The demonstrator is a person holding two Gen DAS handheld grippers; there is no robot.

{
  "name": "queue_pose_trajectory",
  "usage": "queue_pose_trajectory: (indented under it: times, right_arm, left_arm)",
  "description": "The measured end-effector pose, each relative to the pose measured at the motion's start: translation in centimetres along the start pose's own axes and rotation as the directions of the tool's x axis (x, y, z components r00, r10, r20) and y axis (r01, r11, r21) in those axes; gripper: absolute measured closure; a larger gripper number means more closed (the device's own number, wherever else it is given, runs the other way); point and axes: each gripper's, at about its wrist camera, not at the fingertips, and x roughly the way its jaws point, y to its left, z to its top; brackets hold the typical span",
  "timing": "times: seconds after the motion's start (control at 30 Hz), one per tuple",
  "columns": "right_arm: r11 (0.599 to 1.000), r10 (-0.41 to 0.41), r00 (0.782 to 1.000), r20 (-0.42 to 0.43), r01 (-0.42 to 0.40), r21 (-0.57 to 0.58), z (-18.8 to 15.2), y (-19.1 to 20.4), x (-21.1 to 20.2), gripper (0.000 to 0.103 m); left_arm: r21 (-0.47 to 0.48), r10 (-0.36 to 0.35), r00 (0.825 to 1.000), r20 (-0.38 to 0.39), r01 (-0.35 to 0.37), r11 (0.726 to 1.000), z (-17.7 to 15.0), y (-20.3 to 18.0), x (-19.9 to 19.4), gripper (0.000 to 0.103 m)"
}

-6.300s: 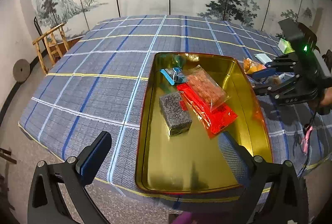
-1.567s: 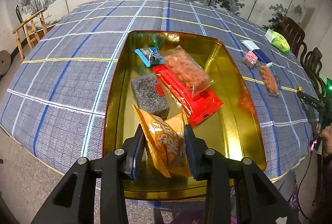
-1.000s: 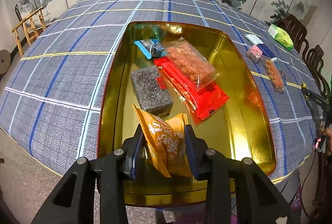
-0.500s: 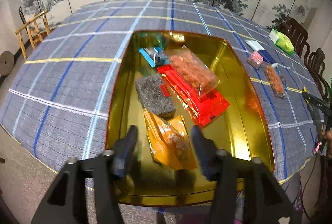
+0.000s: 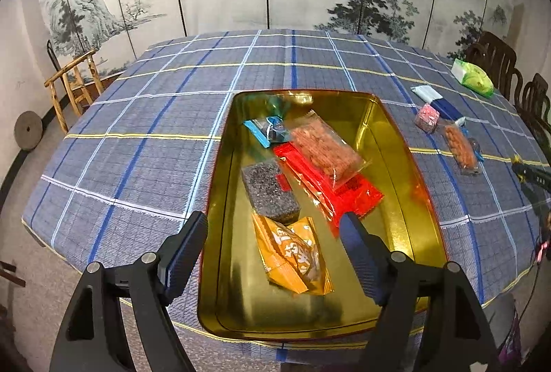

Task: Organize snacks
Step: 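Carry the yellow candy with the right tool into the tin and release it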

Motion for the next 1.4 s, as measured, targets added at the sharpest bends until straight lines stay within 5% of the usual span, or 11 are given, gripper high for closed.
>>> queue_pose_trajectory:
  times: [0.23,0.4,0.83,1.07,1.4]
  right_arm:
    - [0.998,0.057,0.998,0.020,-0.057,-0.018,-0.7,3.1,-2.5,0.077]
    - [0.982,0.179,0.983,0.036,-0.177,-0.064,0.4,8.1,-4.4,0.077]
    - [0.849,0.440,0.896,-0.058,-0.437,-0.298,4.7,26.5,-3.9,0.077]
    - [0.805,0.461,0.876,-0.142,-0.480,-0.350,6.5,33.4,-0.5,0.077]
    - [0.823,0.397,0.899,-0.183,-0.437,-0.362,7.5,36.0,3.7,0.077]
  left_arm:
    - [-0.019,0.025,0.999,0.023,-0.025,1.000,0.0,0.6,-0.8,0.026]
    - [-0.016,0.036,0.999,0.021,-0.036,0.999,-0.2,0.8,-1.0,0.025]
    - [-0.011,0.010,1.000,0.004,-0.010,1.000,-1.0,1.2,-2.0,0.020]
    - [0.052,0.059,0.997,0.056,-0.062,0.997,-1.0,0.4,-3.2,0.013]
    - [0.071,0.074,0.996,0.054,-0.078,0.994,-0.5,0.6,-2.5,0.012]
